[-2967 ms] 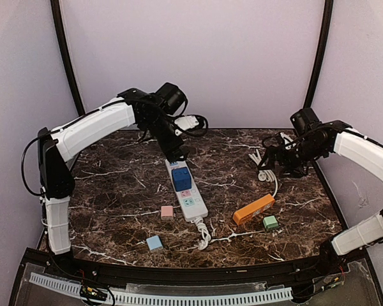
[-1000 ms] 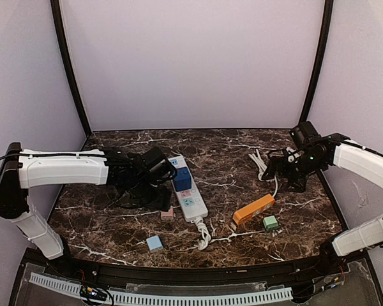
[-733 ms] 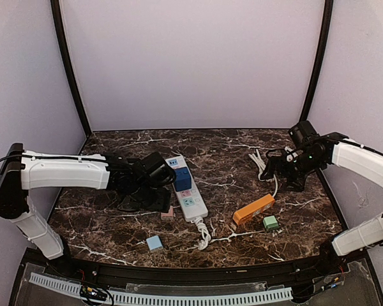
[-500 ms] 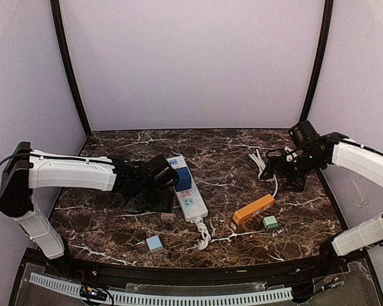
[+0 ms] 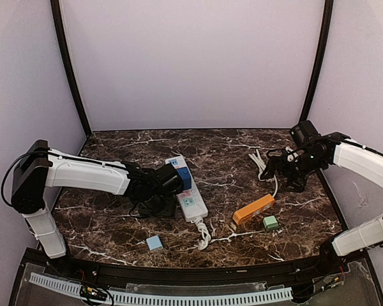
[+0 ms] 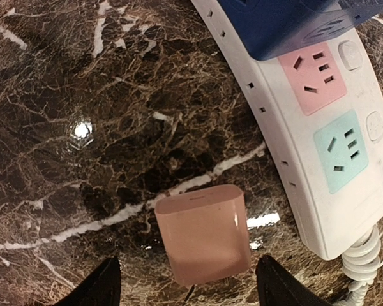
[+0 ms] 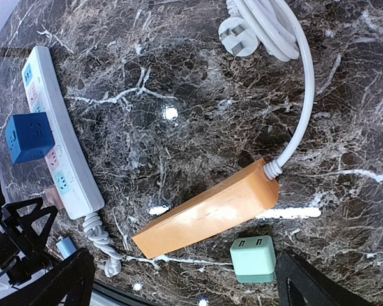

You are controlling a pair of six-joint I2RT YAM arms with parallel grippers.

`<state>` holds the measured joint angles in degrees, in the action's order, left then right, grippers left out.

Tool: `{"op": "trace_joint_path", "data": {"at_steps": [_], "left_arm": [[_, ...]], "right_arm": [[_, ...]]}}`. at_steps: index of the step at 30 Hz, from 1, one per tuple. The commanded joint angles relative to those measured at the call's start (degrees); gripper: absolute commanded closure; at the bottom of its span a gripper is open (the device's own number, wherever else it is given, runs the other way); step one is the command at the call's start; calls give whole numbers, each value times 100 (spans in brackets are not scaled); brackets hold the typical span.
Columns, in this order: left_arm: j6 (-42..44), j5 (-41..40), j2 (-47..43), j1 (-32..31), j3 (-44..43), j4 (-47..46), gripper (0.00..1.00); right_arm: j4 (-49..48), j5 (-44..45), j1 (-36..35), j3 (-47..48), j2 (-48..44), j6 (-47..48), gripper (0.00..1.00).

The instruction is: Insert the plug

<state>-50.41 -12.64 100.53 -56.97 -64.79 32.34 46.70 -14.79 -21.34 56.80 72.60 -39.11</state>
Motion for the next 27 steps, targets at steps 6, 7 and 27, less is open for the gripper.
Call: {"op": "trace_joint_path", "data": {"at_steps": [6,7,27], "left_arm": [[-30,65,269,-111,-190,-34,31],[-30,64,292,-116,-191,-34,32],[274,-216,419,-157,-84,-122,71]], "right_arm": [[75,-74,-27,79,-11,-182,2],[76,-77,-24,89,3,-196,2],[168,35,-25,3,-213,-373,2]]}}
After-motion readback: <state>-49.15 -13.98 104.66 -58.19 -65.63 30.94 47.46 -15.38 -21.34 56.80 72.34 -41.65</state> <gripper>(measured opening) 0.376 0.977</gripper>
